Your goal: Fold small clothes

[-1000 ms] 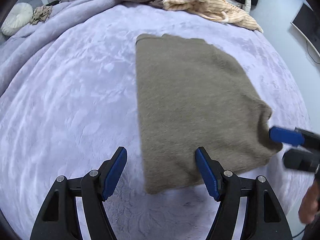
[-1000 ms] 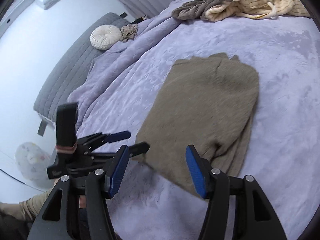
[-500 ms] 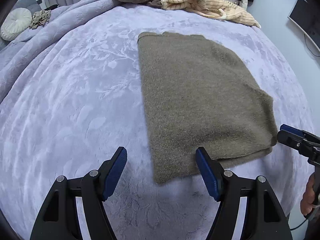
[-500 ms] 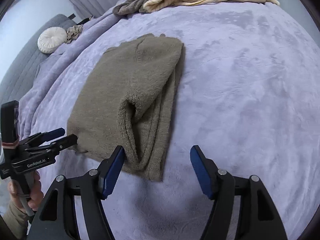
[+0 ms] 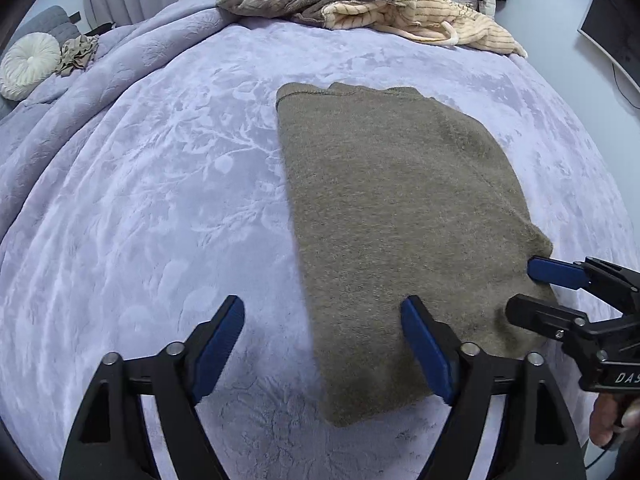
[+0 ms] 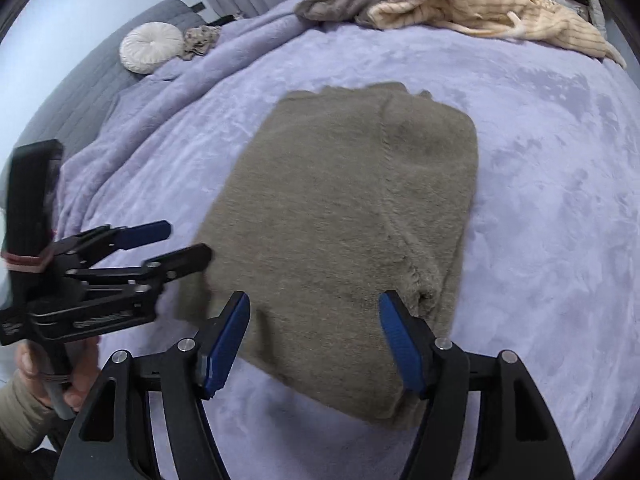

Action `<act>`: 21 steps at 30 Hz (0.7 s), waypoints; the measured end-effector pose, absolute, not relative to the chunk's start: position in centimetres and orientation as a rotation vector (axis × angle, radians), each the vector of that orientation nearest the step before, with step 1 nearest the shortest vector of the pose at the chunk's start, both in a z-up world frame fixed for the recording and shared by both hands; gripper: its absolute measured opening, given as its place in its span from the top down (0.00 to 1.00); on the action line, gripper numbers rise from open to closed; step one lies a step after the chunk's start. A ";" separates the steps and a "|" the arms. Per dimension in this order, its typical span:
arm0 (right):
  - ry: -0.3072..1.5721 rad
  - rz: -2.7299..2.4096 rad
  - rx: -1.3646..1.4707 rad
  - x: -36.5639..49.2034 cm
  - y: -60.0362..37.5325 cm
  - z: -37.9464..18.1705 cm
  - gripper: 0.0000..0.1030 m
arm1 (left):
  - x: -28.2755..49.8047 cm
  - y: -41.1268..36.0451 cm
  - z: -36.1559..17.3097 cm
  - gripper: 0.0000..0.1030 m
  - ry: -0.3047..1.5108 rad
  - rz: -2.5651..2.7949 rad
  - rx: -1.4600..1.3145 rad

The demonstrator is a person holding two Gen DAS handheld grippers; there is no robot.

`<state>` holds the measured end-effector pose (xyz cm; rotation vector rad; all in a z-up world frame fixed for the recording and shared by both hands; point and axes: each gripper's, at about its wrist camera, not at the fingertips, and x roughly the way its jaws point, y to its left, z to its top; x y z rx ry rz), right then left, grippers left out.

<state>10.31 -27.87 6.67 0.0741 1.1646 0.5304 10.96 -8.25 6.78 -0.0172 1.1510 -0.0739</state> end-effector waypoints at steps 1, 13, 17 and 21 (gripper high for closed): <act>1.166 0.532 0.097 10.3 -28.5 6.5 0.35 | 11.1 -8.1 6.9 0.17 1.153 -0.086 -0.019; 1.087 0.266 0.226 12.9 -39.1 10.8 0.18 | 17.3 0.0 7.7 0.17 1.258 -0.226 -0.398; 1.162 0.366 0.397 15.6 -39.2 9.2 0.18 | 19.1 -2.8 5.6 0.17 1.330 -0.346 -0.463; 1.260 0.441 0.505 18.1 -36.7 5.2 0.18 | 20.4 -5.7 3.0 0.17 1.385 -0.379 -0.455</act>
